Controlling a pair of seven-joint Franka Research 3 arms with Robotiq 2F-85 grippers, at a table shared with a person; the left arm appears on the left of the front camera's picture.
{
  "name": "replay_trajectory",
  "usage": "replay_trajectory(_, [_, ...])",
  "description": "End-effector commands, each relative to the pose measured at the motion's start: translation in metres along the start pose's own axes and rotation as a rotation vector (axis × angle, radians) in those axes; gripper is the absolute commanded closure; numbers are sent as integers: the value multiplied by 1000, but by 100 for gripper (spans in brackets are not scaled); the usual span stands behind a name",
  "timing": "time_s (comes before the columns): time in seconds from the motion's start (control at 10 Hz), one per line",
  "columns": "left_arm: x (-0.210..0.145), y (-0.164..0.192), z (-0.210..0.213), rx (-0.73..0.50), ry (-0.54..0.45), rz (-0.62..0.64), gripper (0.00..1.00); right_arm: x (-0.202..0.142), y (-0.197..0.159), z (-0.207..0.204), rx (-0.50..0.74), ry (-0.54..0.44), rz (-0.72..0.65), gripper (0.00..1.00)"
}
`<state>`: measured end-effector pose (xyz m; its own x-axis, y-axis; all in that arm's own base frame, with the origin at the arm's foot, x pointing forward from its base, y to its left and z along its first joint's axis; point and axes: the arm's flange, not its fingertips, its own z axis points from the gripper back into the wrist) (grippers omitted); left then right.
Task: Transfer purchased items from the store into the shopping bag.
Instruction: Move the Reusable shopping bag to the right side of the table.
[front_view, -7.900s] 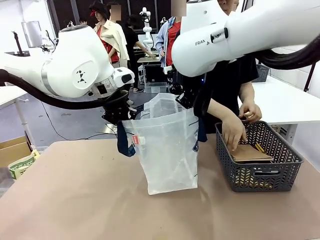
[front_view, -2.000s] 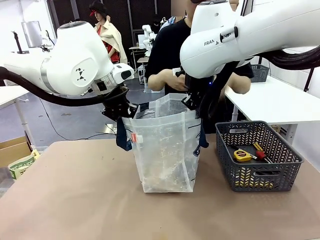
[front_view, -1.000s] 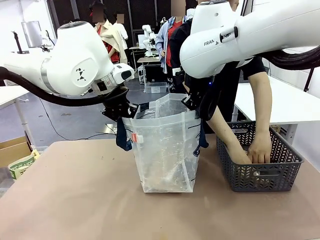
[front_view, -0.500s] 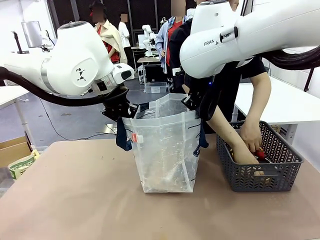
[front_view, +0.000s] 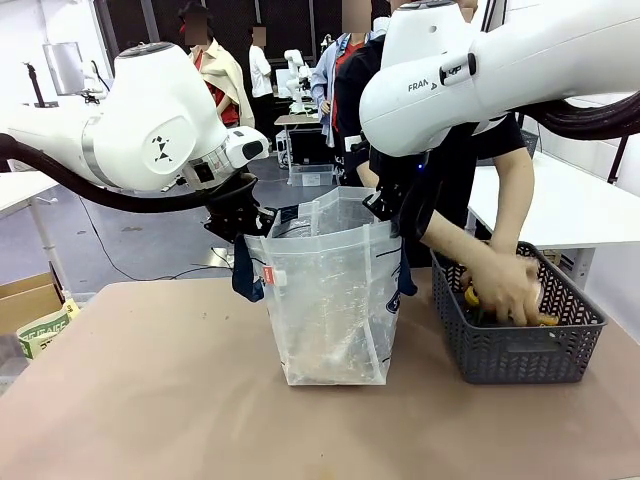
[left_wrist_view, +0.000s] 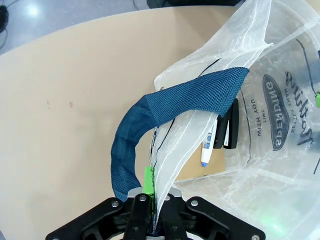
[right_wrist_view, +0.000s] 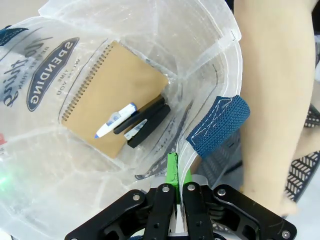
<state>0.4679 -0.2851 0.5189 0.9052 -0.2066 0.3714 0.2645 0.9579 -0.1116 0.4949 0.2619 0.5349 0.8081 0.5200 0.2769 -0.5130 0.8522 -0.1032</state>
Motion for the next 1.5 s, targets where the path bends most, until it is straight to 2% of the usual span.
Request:
replay_trajectory(0.0, [0,1,0,0,-1,1,100,0,-1,0,0,-1,-2,100])
replay_trajectory(1.4, [0,1,0,0,-1,1,100,0,-1,0,0,-1,-2,100])
